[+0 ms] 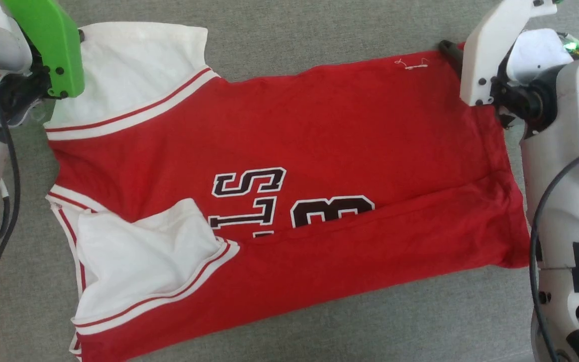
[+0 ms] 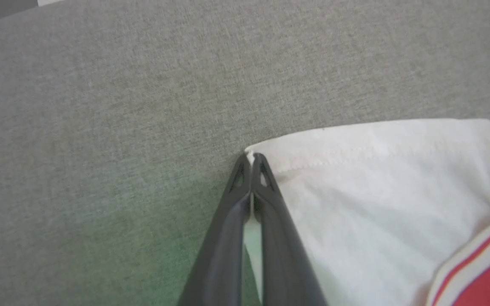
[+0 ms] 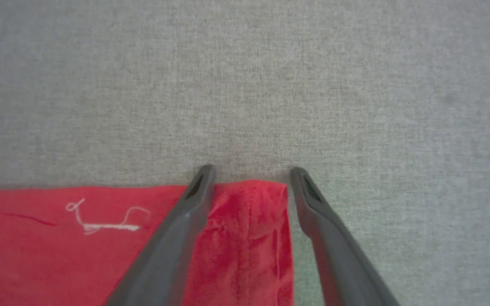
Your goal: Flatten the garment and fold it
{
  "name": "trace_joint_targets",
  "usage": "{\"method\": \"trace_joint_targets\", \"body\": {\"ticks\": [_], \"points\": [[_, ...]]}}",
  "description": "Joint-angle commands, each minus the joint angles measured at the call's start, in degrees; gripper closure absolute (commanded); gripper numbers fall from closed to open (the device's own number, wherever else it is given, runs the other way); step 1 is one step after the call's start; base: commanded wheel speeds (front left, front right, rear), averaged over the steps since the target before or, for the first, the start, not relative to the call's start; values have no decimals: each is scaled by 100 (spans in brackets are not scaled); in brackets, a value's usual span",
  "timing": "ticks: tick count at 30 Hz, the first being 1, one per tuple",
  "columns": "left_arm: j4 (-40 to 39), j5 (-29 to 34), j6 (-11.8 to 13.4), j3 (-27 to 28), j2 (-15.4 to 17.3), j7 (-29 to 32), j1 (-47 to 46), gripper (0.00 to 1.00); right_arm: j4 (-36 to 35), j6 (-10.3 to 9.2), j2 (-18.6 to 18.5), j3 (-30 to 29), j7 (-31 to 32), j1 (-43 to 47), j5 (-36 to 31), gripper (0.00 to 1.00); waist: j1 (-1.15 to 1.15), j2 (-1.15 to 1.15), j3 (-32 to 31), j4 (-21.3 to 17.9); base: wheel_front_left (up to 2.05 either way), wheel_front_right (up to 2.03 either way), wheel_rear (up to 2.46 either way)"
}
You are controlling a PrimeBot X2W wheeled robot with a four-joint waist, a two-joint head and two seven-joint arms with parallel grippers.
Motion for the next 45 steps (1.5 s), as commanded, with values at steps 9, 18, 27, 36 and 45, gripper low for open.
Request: {"method": "trace_joint_targets", "body": {"ticks": [9,18,27,36,45], "points": [[30,168,-315,101,-180,-1413,195,100,-233,-8,17,135,-434,465,-91,100,0,0,-277,213,0,0,0],[-399,386,-488,259,-426,-3903,1542,100,-983,-8,-143,423,-2526,1939,374,100,0,0,-1198,533,0,0,0],[-1293,37,-108,507,-467,-4890,3397,100,-1373,-8,-602,555,-3689,3141,712,100,0,0,-2080,797,0,0,0],[-2031,-304,160,356,-398,-4844,4906,100,-1452,-8,-1227,566,-3380,3947,680,100,0,0,-2415,1116,0,0,0],[-2290,-557,159,9,-386,-4538,5721,100,-1271,-8,-1791,998,-2481,4129,897,100,0,0,-2406,1322,0,0,0]]}}
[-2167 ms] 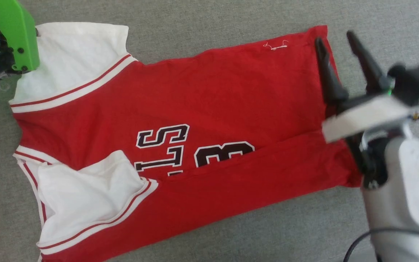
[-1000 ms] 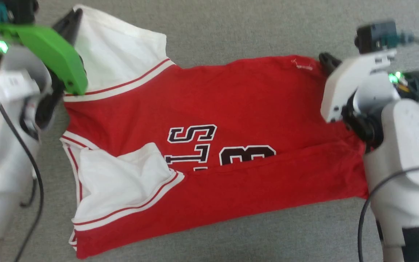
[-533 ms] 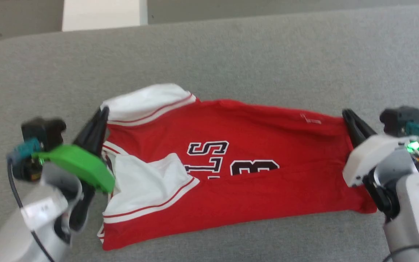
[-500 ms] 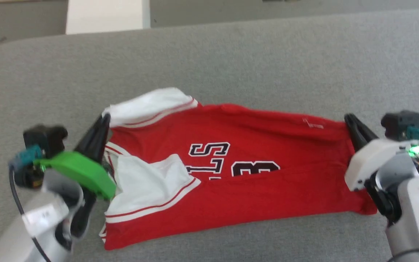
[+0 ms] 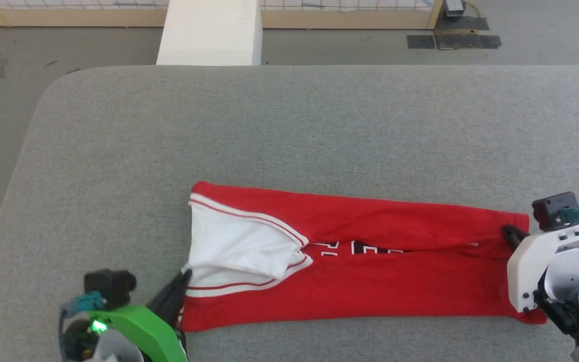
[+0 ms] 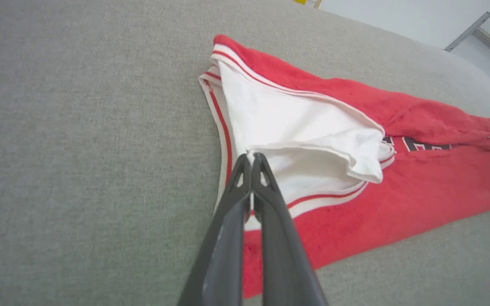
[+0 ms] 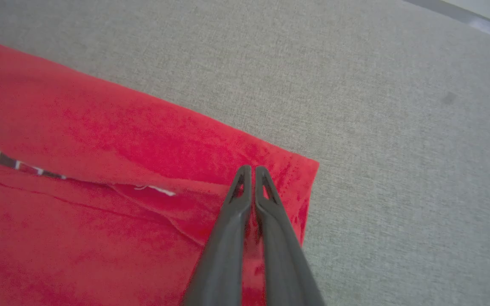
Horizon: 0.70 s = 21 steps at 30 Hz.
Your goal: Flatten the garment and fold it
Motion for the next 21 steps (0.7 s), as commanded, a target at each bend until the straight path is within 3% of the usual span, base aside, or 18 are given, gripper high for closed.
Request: {"method": "trace_joint_targets", "body": {"ticks": [1,9,10,11,12,13,21], "points": [[6,-43,-51,-84,18,69,130,100,61,-9,-56,105,145,56,72,100,1,0,10,51,0,0,0],[382,-139,-245,-399,-198,240,193,100,424,-9,-74,143,758,-7,211,100,1,0,50,149,0,0,0],[434,-138,-257,-415,-229,230,179,56,439,-9,-31,81,779,11,229,87,1,0,37,160,0,0,0],[465,-138,-262,-418,-258,207,166,21,426,-9,10,29,771,28,243,66,1,0,21,168,0,0,0],[489,-143,-268,-413,-302,162,151,0,398,-9,80,-67,756,67,277,35,1,0,-13,182,0,0,0],[506,-130,-263,-408,-326,122,139,0,373,-9,138,-157,747,111,314,0,1,0,-41,194,0,0,0],[633,348,-91,-343,-557,-656,-52,0,-88,-9,751,-1052,287,705,596,0,1,0,-326,271,0,0,0]]}}
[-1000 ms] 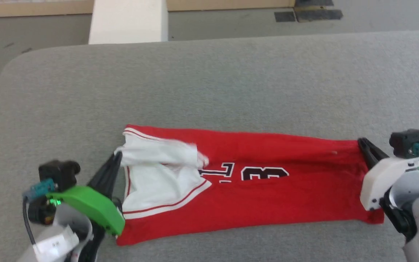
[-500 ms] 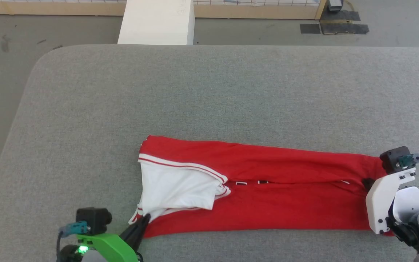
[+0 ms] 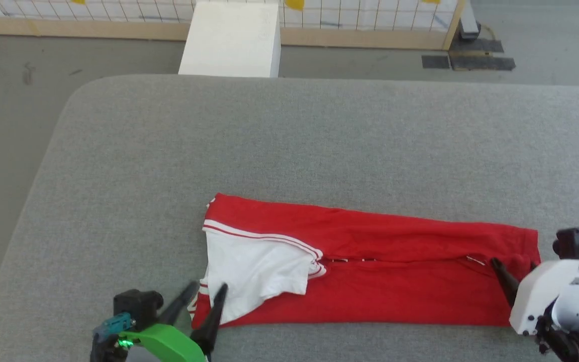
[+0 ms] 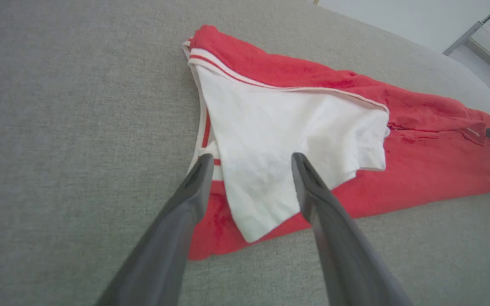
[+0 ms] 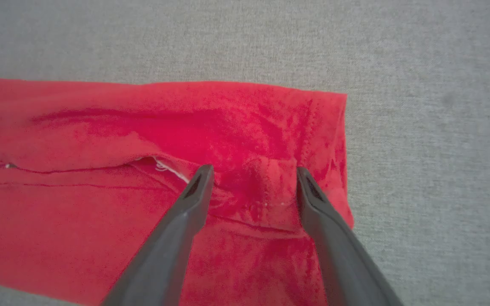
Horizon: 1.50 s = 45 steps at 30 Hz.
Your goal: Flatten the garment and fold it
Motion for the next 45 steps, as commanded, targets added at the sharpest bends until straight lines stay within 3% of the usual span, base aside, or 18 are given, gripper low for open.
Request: {"method": "trace_joint_targets", "body": {"ticks": [1,8,12,21,27,36,37,39,40,45], "points": [[56,207,90,50,-24,-209,-186,0,-149,-8,124,-96,-135,151,17,0,0,0,-113,26,0,0,0],[300,897,397,291,-226,-721,-596,0,-789,-8,654,-649,-821,534,-109,0,0,0,-261,22,0,0,0],[230,1385,544,800,-434,-774,-803,0,-976,-8,943,-959,-1090,526,-73,0,0,0,-285,-58,0,0,0],[351,2264,311,1922,-999,-778,-823,0,-286,-8,1080,-1640,-1188,110,-132,0,0,0,-265,-143,0,0,0],[595,2682,72,2347,-1313,-779,-866,0,795,-8,1082,-1929,-708,-395,-365,0,0,0,-255,-144,0,0,0],[854,3079,-268,2713,-1652,-779,-837,0,1827,-8,1083,-1901,656,-956,-1036,0,0,0,-282,-117,0,0,0],[875,3107,-298,2738,-1678,-779,-837,0,1897,-8,1083,-1905,829,-974,-1078,41,0,0,-286,-108,0,0,0],[920,3162,-365,2791,-1731,-779,-838,0,2009,-8,1083,-1886,1186,-1002,-1128,85,0,0,-291,-86,0,0,0],[940,3191,-399,2823,-1756,-779,-836,0,2023,-8,1083,-1847,1316,-1017,-1106,100,0,0,-293,-77,0,0,0],[1037,3283,-521,3008,-1880,-779,-818,0,1577,-8,1083,-1668,1248,-919,-1185,100,0,0,-306,-47,0,0,0]]}}
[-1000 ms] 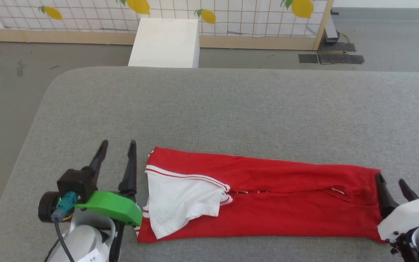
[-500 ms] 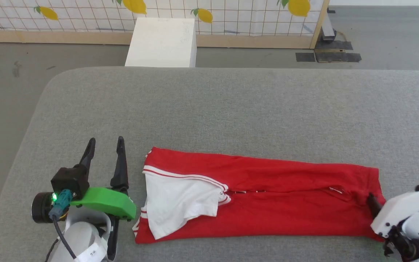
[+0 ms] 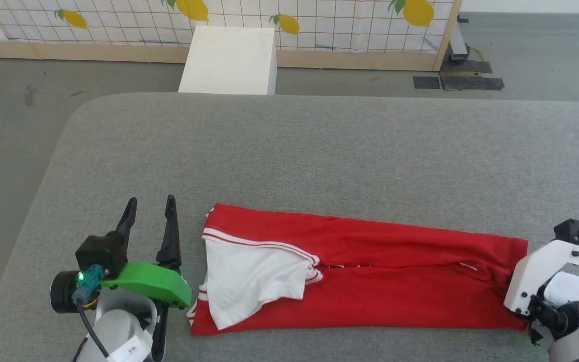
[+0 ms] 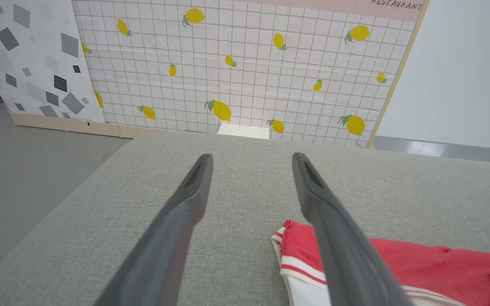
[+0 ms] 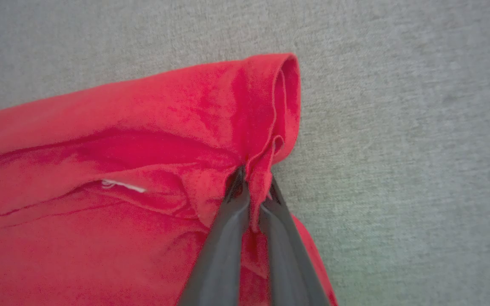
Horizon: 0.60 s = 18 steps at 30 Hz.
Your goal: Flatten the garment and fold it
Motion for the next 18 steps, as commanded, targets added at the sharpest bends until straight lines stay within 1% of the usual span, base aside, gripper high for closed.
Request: {"method": "trace_joint_targets", "body": {"ticks": [1,3,6,9,14,16,18], "points": [[12,74,-51,45,-41,-21,-35,0,-51,-8,79,-14,-42,193,-88,100,0,0,-4,9,0,0,0],[16,109,-90,103,-61,-21,-28,0,-327,-8,79,-210,-187,262,-362,100,0,0,2,13,0,0,0],[41,146,-139,166,-113,-21,-24,0,-725,-8,62,-676,-373,334,-914,100,0,0,24,20,0,0,0],[55,192,-194,203,-151,-21,-44,0,-1078,-8,61,-1142,-505,365,-1329,100,0,0,47,46,0,0,0],[47,264,-289,240,-202,-21,-101,0,-1303,-8,-202,-1737,-665,391,-1919,100,0,0,100,101,0,0,0],[73,301,-330,236,-210,-21,-111,0,-1351,-8,-219,-1968,-720,373,-2124,100,0,0,110,112,0,0,0],[84,357,-388,252,-233,-21,-122,0,-1469,-8,-151,-2170,-731,371,-2360,100,0,0,105,126,0,0,0]]}}
